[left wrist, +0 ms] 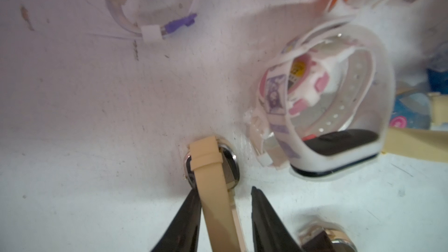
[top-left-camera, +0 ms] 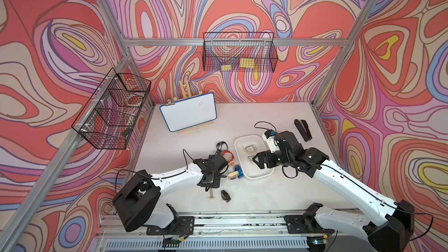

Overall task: Put the watch into the storage box
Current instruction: Pick up the watch at the center of the board.

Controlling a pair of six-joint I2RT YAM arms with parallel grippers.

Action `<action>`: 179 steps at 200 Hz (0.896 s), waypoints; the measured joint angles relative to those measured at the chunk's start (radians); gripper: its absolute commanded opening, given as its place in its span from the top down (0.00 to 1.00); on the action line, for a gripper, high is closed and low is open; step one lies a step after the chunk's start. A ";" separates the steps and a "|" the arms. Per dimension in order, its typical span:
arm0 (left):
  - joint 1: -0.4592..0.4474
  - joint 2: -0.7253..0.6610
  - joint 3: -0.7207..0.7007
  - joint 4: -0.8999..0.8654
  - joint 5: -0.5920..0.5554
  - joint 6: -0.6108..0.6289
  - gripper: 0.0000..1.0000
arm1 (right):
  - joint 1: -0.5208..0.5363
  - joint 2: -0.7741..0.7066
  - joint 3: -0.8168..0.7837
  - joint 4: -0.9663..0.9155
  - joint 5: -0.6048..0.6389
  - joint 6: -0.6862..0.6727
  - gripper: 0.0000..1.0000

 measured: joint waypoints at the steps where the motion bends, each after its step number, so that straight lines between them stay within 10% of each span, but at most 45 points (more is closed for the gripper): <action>1: 0.000 0.000 0.000 0.000 0.000 0.000 0.68 | 0.000 0.000 0.000 0.000 0.000 0.000 0.04; 110: 0.000 -0.156 0.002 -0.013 0.002 0.028 0.85 | 0.000 0.000 -0.006 0.012 -0.008 0.006 0.05; 179: 0.013 -0.416 0.068 -0.035 0.068 0.035 0.85 | 0.005 0.000 -0.111 0.230 -0.272 0.090 0.07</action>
